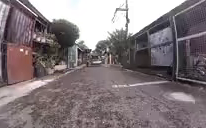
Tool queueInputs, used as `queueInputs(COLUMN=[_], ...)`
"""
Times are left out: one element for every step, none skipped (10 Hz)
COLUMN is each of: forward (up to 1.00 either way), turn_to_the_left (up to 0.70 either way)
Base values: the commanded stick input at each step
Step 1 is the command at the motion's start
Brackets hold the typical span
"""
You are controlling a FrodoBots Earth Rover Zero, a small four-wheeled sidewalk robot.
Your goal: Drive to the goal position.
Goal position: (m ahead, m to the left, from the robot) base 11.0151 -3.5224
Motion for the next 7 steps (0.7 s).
queueInputs(forward=[0.7, 0.7, 0.7, 0.7, 0.7, 0.7, 0.7], turn_to_the_left=[0.01, 0.03, 0.05, 0.25, 0.13, 0.01, 0.0])
